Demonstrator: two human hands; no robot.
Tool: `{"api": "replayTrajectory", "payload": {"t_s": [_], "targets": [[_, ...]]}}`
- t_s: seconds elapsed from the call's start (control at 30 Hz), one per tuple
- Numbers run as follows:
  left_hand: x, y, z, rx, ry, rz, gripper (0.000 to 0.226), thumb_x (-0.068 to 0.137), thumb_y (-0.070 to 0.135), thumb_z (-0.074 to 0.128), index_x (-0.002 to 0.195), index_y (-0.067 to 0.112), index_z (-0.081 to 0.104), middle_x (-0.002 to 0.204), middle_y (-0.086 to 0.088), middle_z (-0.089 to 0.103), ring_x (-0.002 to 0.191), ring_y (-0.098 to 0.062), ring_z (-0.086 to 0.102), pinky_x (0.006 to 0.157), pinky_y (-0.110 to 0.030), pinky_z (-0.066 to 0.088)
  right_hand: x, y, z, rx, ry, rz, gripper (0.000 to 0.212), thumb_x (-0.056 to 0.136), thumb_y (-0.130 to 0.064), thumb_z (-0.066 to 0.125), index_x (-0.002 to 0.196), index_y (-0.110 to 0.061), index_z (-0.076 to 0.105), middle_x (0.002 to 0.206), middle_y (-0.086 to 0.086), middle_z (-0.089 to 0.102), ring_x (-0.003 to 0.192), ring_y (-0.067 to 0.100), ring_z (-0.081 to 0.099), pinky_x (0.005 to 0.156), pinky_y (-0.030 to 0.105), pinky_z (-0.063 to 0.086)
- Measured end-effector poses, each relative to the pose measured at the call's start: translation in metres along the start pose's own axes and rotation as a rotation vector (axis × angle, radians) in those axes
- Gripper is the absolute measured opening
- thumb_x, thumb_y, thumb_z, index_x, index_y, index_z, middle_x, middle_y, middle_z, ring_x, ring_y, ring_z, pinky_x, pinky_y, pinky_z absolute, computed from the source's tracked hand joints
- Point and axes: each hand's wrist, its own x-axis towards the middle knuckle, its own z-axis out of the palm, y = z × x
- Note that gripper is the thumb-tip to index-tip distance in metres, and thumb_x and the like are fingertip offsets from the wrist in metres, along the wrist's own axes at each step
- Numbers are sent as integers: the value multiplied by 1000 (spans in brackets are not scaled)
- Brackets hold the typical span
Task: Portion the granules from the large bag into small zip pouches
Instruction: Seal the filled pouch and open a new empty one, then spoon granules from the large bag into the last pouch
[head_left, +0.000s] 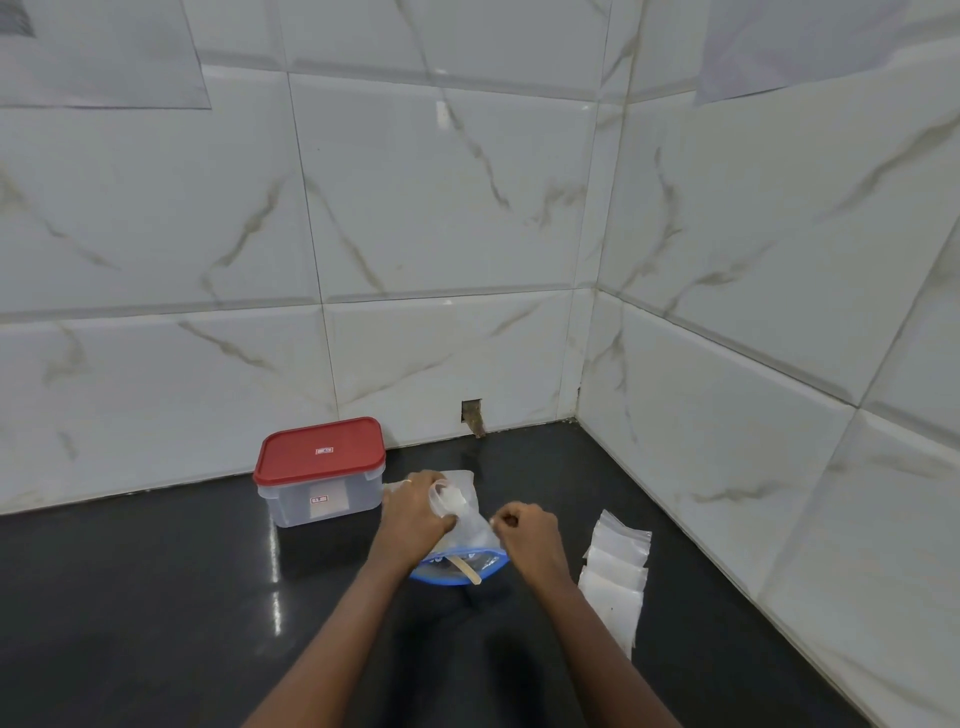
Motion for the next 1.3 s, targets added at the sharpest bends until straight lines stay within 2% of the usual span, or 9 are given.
{"api": "replayTrajectory", "payload": {"t_s": [0.13, 0.3, 0.47, 0.6, 0.73, 0.83, 1.03, 1.2, 1.3], "targets": [[-1, -19, 0, 87, -25, -72, 73, 67, 46, 77, 128, 24, 43, 130, 2, 53, 120, -19, 48, 111, -51, 24, -10, 18, 27, -163, -204, 170, 30, 91, -23, 58, 117, -7, 62, 113, 9, 66, 100, 18, 65, 91, 27, 53], [-13, -26, 5, 292, -235, -54, 89, 65, 55, 75, 138, 29, 31, 142, 4, 41, 136, -21, 32, 114, -54, -2, -25, 12, 51, -147, -120, 119, 35, 94, -37, 52, 120, -16, 61, 118, 3, 65, 105, 18, 63, 94, 29, 51], [-14, -30, -1, 118, -76, -80, 51, 75, 32, 66, 123, 28, 49, 120, 4, 59, 117, -17, 51, 112, -55, 22, -25, 5, 60, -311, -74, 110, 30, 96, -25, 49, 122, -15, 59, 120, 4, 63, 111, 21, 62, 92, 30, 50], [-2, -19, -21, -116, 95, -135, 40, 73, 25, 69, 112, 20, 58, 103, -1, 66, 96, -23, 61, 87, -36, 50, -17, -14, 51, -456, 25, 0, 30, 96, -9, 44, 122, -9, 59, 121, 9, 61, 113, 24, 57, 90, 32, 48], [12, -7, -39, -173, 191, -125, 32, 78, 17, 68, 109, 18, 62, 100, 0, 66, 89, -20, 59, 78, -28, 46, -4, -48, 44, -492, 169, -259, 34, 95, -10, 50, 127, -1, 55, 125, 14, 55, 113, 25, 55, 91, 30, 47], [15, 0, -49, -155, 223, -97, 31, 80, 12, 66, 110, 15, 62, 94, 5, 60, 84, -14, 54, 70, -21, 37, 5, -65, 46, -460, 16, -304, 29, 97, -9, 45, 125, -1, 53, 124, 15, 55, 113, 27, 56, 88, 32, 48], [9, -6, -50, -168, 193, -79, 31, 77, 12, 68, 107, 18, 64, 94, 7, 64, 85, -10, 56, 64, -7, 35, 23, -74, 45, -359, -297, 8, 32, 99, -7, 44, 128, 1, 52, 132, 15, 55, 103, 23, 60, 99, 30, 42], [4, -4, -40, -239, 201, -92, 27, 78, 13, 69, 102, 23, 61, 90, 9, 62, 83, -7, 58, 64, -5, 40, 15, -64, 48, 68, -135, 123, 33, 100, -11, 33, 122, 1, 55, 123, 17, 58, 116, 28, 55, 74, 20, 37], [4, 2, -34, -308, 245, -132, 26, 79, 8, 66, 98, 24, 59, 89, 9, 61, 83, -9, 57, 60, -1, 39, 10, -70, 53, 258, -147, 177, 35, 101, -16, 32, 122, 1, 55, 114, 16, 59, 115, 29, 56, 77, 25, 42]]}}
